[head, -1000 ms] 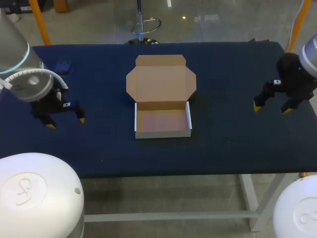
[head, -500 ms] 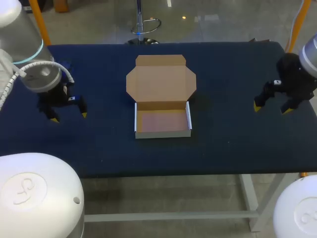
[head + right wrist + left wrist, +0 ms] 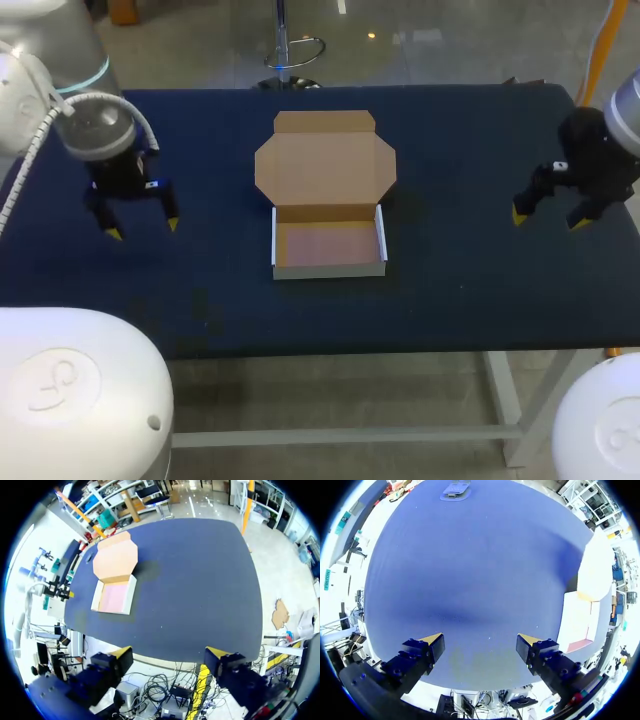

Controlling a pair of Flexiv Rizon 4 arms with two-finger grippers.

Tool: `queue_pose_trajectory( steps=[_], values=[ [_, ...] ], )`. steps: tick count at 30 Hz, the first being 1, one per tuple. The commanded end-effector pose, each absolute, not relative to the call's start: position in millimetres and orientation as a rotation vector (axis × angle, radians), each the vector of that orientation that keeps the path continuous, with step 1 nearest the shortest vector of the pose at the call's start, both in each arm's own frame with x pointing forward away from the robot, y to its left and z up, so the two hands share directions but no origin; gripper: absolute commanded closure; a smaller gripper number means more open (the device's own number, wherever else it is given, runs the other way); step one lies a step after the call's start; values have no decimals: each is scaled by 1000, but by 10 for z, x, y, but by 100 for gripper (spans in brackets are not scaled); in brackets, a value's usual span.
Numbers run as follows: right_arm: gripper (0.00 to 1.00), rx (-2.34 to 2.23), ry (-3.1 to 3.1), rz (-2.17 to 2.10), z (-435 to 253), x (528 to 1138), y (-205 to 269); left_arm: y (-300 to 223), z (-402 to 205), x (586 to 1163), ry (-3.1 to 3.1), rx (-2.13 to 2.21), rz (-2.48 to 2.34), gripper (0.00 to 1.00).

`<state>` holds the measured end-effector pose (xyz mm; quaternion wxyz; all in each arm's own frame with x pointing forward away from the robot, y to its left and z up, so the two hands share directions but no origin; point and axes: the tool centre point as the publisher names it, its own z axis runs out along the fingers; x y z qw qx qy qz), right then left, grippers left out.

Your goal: Assemble the packaging by folding the flat box into shape, placing the metal phone stand inside, and closing the box properly

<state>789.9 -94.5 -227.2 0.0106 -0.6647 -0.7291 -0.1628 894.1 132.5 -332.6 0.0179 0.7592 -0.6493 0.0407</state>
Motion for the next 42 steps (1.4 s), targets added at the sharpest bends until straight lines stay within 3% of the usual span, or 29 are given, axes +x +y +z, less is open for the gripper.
queue_pose_trajectory(
  steps=[1,18,42],
  values=[
    [0,-2073,-2274,-501,-2248,7896,-947,1323,-3319,8968,-2011,2349,98,0],
    [0,-2073,-2274,-501,-2248,7896,-947,1463,-3365,9034,-2070,2380,57,0],
    [0,-2073,-2274,-501,-2248,7896,-947,1885,-3648,9588,-2252,2280,116,0]
  ],
)
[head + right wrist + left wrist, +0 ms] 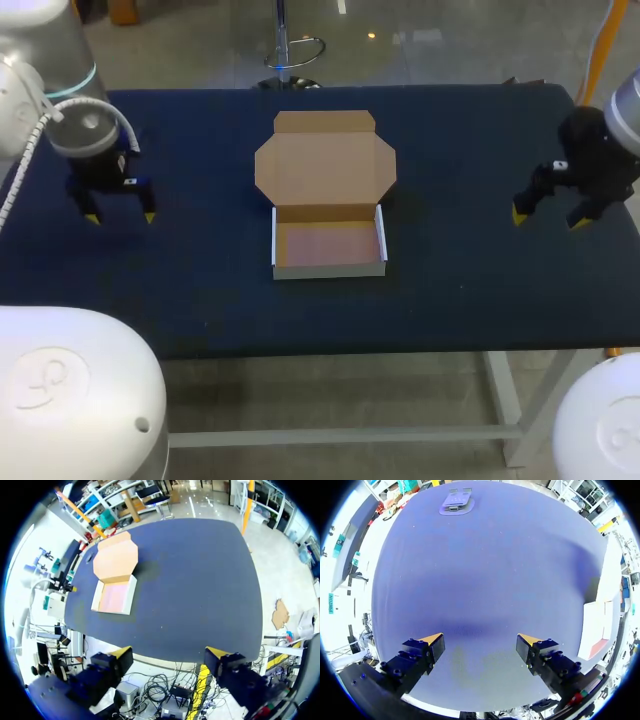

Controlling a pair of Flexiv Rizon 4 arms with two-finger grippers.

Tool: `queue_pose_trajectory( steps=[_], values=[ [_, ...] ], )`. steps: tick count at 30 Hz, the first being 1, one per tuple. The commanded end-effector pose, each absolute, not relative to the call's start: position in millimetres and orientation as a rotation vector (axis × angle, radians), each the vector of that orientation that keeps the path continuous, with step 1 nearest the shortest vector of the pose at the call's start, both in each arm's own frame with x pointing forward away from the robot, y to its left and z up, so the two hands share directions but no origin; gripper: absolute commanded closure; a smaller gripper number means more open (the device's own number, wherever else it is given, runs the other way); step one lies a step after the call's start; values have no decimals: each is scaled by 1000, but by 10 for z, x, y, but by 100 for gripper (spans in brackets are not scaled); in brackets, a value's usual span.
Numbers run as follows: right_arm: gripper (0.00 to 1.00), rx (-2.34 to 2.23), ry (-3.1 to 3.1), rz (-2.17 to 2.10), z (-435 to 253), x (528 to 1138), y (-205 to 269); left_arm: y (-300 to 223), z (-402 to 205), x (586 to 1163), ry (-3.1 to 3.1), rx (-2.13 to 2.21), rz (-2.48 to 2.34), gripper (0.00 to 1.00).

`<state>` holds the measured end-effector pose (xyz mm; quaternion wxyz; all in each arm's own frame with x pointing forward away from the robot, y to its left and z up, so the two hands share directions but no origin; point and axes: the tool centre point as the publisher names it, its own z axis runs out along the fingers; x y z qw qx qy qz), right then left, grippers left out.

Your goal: Assemble the packaging by folding the flat box into shape, placing the metal phone stand inside, and closing the box properly

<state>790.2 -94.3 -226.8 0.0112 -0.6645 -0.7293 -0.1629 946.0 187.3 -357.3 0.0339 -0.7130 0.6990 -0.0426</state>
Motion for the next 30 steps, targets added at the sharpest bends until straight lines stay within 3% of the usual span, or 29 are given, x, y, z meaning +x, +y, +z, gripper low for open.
queue_pose_trajectory(
  steps=[1,30],
  values=[
    [0,-2073,-2274,-501,-2248,7896,-947,1902,-3657,9617,2167,-2185,-113,0],
    [0,-2073,-2274,-501,-2248,7896,-947,2227,-3754,10408,2238,-2100,-111,0]
  ],
)
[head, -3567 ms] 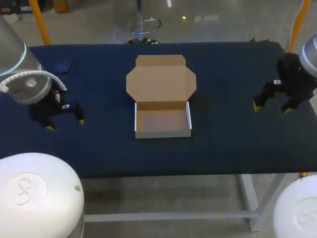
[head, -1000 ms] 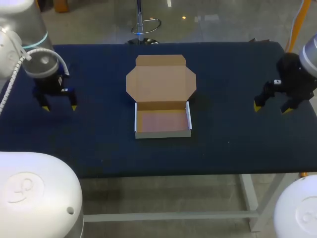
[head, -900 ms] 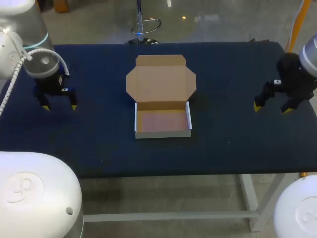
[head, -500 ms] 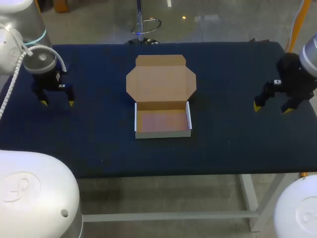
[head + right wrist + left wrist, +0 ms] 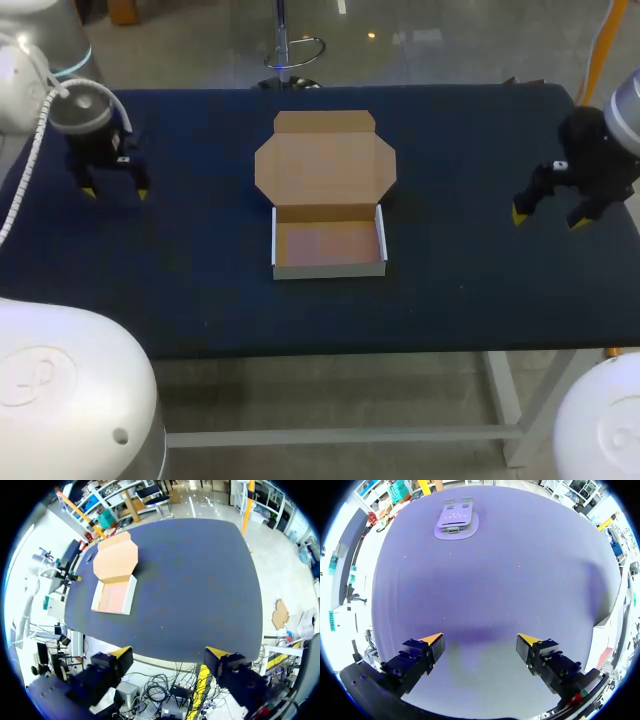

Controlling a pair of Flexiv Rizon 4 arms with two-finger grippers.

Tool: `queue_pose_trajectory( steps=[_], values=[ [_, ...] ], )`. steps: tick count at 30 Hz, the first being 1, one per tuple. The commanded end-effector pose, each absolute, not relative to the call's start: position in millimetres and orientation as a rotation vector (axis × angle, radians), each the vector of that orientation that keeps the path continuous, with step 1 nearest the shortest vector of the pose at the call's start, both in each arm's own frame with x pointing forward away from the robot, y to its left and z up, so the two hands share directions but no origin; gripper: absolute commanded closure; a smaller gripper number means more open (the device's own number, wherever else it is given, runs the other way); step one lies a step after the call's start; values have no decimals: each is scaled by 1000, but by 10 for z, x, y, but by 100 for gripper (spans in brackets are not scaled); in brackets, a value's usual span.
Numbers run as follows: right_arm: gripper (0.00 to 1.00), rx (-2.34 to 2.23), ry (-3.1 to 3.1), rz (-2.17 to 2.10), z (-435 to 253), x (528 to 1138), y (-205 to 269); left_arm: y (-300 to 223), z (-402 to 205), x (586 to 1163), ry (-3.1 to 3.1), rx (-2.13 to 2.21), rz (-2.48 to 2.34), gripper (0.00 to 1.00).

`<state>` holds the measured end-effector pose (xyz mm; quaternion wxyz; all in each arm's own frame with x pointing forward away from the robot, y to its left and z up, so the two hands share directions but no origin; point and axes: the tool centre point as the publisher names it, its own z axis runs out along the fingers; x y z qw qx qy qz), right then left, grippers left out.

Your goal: Assemble the packaging by folding the flat box into shape, placing the metal phone stand inside, and closing the box properly

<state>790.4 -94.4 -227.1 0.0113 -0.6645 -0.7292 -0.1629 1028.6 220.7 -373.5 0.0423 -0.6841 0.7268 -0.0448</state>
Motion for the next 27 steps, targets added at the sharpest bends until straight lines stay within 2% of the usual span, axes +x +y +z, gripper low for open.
queue_pose_trajectory(
  steps=[1,27],
  values=[
    [0,-2073,-2274,-501,-2248,7896,-947,2242,-3751,10432,2237,-2100,-111,0],
    [0,-2073,-2274,-501,-2248,7896,-947,2421,-3909,10908,2282,-2108,-101,0]
  ],
)
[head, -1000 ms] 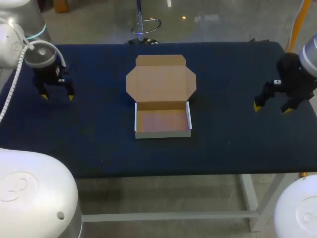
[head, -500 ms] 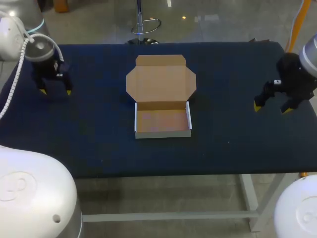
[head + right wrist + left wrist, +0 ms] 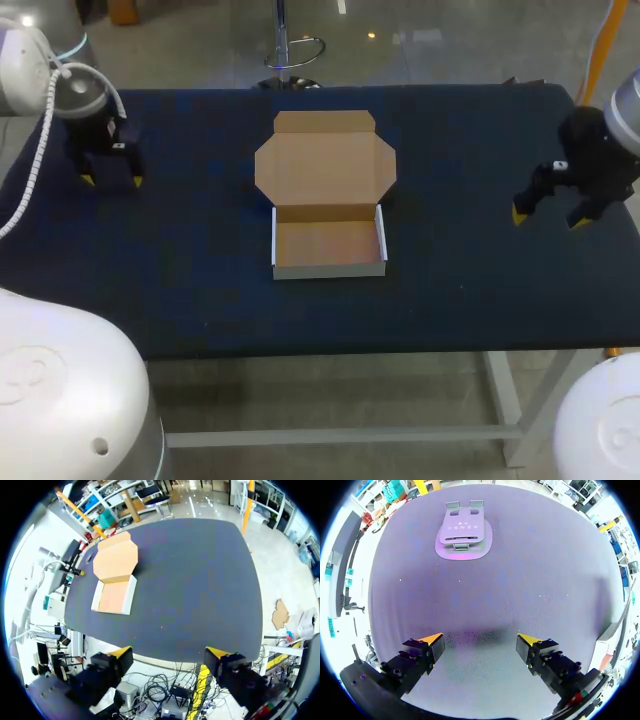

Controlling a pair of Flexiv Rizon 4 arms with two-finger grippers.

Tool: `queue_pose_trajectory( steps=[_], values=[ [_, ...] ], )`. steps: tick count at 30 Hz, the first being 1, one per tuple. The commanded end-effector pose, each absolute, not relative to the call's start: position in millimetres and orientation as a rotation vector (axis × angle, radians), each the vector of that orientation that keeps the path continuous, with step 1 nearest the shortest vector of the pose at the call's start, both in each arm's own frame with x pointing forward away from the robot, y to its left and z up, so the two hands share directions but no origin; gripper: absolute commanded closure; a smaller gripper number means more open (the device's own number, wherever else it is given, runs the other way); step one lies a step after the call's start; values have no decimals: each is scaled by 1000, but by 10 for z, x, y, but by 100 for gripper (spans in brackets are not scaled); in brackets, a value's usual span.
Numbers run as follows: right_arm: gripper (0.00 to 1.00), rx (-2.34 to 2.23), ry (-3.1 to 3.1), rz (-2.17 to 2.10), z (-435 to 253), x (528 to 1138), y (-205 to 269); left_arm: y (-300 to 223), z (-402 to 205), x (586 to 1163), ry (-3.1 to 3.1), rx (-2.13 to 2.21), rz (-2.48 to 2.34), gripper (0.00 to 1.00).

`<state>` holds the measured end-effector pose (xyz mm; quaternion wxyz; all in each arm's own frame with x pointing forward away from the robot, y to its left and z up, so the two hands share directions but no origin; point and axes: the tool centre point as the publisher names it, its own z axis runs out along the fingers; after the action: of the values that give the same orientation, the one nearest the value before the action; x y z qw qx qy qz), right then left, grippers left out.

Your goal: Assemble the packaging by folding the flat box into shape, placing the metal phone stand inside, and closing the box properly

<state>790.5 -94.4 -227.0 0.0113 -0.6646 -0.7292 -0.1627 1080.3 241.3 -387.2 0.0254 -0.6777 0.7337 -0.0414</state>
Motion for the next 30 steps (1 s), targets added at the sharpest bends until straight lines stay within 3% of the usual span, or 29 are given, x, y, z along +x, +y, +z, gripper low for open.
queue_pose_trajectory(
  steps=[1,30],
  values=[
    [0,-2073,-2274,-501,-2248,7896,-947,2423,-3917,10923,2284,-2108,-100,0],
    [0,-2073,-2274,-501,-2248,7896,-947,2493,-3954,11363,2292,-2096,-95,0]
  ],
)
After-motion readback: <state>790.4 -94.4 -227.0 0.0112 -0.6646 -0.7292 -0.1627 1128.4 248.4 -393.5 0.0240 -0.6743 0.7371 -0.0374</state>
